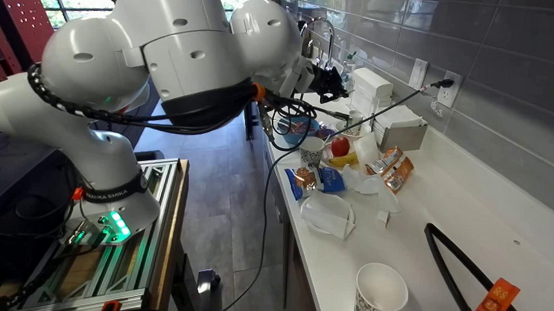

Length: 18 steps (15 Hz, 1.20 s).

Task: Place some cereal from the blue bowl into the white bowl.

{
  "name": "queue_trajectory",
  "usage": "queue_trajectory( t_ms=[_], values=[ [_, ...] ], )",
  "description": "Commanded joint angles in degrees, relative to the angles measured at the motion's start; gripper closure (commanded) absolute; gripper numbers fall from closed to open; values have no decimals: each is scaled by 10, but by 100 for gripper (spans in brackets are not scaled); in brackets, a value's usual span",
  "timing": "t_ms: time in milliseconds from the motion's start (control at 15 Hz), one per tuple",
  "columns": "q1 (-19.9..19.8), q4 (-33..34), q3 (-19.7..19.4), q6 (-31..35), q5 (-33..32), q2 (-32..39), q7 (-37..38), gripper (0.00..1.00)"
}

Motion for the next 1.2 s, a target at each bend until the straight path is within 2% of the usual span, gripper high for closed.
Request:
queue_trajectory(
  t_ms=[0,1133],
  values=[
    [16,12,-10,-14,-2,16,18,99],
    [140,120,-98,-67,-4,52,18,99]
  ],
)
